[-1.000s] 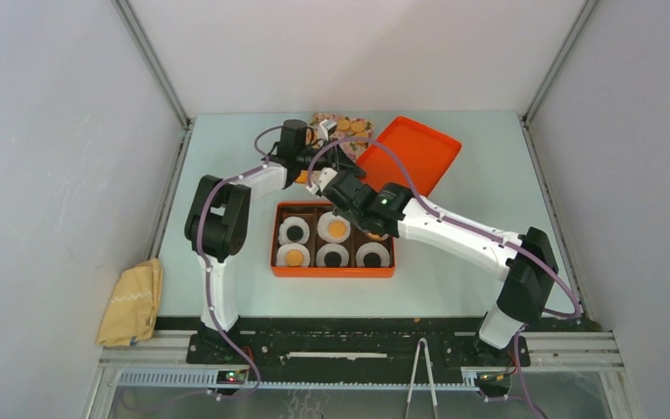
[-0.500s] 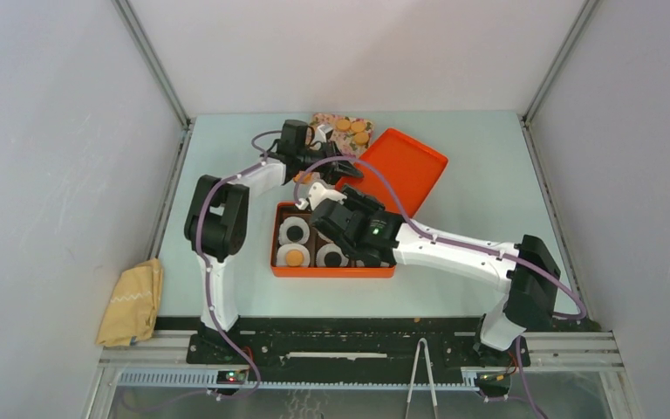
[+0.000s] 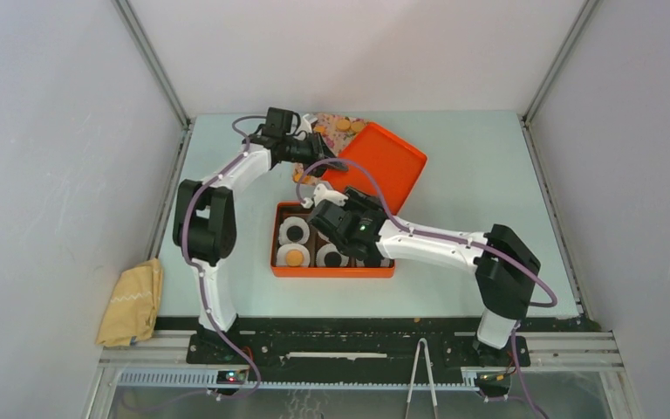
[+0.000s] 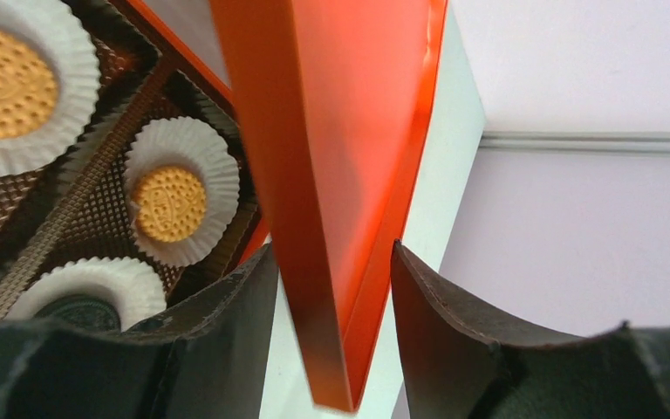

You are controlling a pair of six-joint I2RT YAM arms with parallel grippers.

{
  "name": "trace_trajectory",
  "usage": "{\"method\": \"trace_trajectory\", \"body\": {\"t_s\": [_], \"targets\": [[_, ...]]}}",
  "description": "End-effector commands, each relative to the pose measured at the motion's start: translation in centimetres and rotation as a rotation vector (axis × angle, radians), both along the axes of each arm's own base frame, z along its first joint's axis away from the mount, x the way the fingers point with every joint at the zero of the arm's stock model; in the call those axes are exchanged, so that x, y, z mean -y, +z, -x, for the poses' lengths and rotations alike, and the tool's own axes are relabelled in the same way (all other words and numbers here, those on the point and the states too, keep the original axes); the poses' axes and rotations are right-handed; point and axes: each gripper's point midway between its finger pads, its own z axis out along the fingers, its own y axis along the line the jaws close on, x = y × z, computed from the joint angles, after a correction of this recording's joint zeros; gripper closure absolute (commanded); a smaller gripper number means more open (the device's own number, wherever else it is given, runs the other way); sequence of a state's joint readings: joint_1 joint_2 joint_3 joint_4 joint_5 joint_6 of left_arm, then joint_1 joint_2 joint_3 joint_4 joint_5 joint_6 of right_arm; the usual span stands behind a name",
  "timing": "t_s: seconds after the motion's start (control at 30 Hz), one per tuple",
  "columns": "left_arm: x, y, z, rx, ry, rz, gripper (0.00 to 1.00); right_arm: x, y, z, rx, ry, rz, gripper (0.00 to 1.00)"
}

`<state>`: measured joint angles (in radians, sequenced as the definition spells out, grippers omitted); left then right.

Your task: Pack the cookies

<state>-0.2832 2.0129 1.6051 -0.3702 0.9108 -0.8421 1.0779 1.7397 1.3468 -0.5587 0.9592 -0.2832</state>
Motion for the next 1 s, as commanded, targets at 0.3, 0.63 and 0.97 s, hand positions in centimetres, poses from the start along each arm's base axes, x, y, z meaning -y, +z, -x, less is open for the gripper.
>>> {"method": "trace_trajectory", "body": {"t_s": [0.3,0.63,0.97], "targets": [[-0.8,5.8,2.6,0.164,-0.063,0.004,1.0,1.1,1.3,-3.6,0.138,-0.127,-0.085,0.82],[-0.9,12.3,-1.4,0.346,-0.002,0.079,0.6,2.4,4.5,-3.3,0.182,-0.155,-0.149,0.96],[-7.3,26.7,-4.5,0.691,0.282,0.094,0.56,5.0,8.6,-2.7,0.105,-0.209,-0.388,0.98]]}}
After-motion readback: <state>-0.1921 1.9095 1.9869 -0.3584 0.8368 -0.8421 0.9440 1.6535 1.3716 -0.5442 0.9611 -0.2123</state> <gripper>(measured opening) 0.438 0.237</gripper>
